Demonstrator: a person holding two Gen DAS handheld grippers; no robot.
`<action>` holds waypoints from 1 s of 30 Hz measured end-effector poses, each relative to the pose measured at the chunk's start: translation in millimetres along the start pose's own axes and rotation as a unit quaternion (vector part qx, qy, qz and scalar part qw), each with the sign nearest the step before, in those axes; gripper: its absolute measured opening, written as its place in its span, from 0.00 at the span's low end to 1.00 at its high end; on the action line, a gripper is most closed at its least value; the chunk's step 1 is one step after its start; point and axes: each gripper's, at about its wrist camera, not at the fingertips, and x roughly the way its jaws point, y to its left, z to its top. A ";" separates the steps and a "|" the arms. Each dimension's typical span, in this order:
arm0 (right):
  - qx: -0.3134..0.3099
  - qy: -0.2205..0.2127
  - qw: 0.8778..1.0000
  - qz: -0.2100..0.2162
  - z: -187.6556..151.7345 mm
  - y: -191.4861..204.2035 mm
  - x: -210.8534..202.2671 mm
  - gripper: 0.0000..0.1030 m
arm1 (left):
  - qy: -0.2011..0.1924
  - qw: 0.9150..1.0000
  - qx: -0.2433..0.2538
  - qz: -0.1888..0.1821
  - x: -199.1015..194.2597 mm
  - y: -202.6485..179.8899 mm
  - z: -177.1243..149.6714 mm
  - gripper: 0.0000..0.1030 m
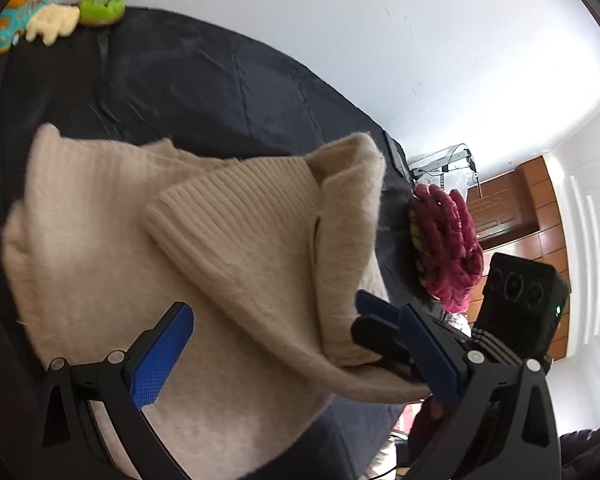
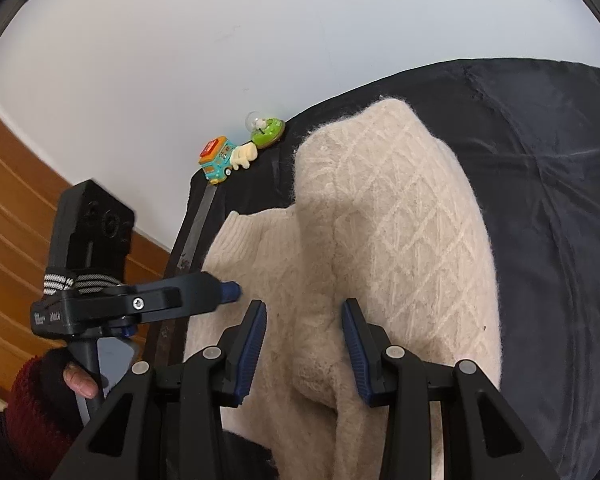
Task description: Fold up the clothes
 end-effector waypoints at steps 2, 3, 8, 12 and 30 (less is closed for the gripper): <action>-0.004 -0.001 1.000 0.007 -2.2 -0.9 -1.6 0.40 | -0.001 1.000 0.003 -0.009 4.8 -9.7 0.9 1.00; -0.006 -0.001 1.000 0.012 -3.3 -1.8 -2.1 0.40 | 0.000 1.000 0.007 -0.012 7.1 -15.7 1.7 1.00; -0.010 0.000 0.999 0.035 -8.9 -5.8 -5.8 0.40 | 0.019 1.000 0.019 0.002 26.5 -34.9 7.3 1.00; -0.020 0.002 0.999 0.050 -15.0 -7.2 -7.2 0.40 | 0.021 1.000 0.009 -0.005 39.7 -46.3 10.6 1.00; -0.041 0.008 0.993 0.107 -25.6 -19.5 -5.4 0.40 | -0.016 0.989 -0.087 0.120 30.5 -24.0 -7.3 1.00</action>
